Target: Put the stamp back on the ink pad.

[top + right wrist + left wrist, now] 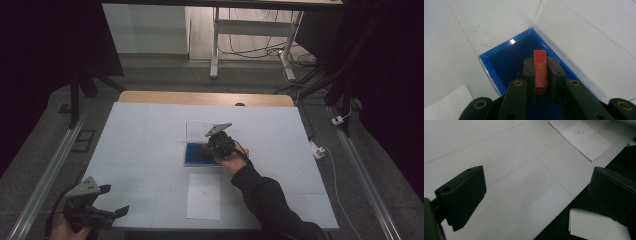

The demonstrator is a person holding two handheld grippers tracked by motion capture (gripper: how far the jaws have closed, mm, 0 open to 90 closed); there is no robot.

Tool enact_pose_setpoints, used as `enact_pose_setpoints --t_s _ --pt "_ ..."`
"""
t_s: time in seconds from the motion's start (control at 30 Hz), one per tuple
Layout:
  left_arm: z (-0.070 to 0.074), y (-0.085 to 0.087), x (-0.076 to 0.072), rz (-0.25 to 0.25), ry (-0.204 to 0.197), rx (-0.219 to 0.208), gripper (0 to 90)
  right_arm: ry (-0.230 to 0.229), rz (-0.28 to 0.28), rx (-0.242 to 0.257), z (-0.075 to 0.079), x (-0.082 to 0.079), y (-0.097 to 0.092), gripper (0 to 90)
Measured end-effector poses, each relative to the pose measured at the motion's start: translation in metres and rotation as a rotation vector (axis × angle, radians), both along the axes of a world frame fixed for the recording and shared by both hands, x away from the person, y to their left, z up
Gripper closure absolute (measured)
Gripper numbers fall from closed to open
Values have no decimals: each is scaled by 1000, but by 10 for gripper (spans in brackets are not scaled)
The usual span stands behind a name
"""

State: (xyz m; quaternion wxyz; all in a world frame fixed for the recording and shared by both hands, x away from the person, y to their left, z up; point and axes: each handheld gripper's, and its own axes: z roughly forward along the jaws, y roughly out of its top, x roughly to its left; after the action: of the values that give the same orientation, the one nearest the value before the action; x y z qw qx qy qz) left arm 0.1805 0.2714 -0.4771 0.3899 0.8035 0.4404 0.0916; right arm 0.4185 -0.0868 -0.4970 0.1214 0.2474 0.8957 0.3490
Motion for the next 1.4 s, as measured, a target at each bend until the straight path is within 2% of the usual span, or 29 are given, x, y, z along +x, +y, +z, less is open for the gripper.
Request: enact_pose_setpoints --t_s 0.27,0.57,0.8,1.13,1.23,1.4 --pt "0 0 0 -1 -1 0 18 -6 -9 11 2 -1 0 745" --pt "0 0 0 -1 -2 0 18 -13 -19 41 11 -4 -4 652" --pt "0 0 0 0 -4 0 18 5 -29 57 19 -8 -9 521" --pt "0 0 0 -1 -5 -1 17 24 -33 88 26 -17 -18 249" --pt "0 0 -1 0 -6 -3 18 33 -29 98 27 -20 -21 195" --pt "0 0 0 -1 -6 -3 17 38 -30 84 29 -27 -22 129"
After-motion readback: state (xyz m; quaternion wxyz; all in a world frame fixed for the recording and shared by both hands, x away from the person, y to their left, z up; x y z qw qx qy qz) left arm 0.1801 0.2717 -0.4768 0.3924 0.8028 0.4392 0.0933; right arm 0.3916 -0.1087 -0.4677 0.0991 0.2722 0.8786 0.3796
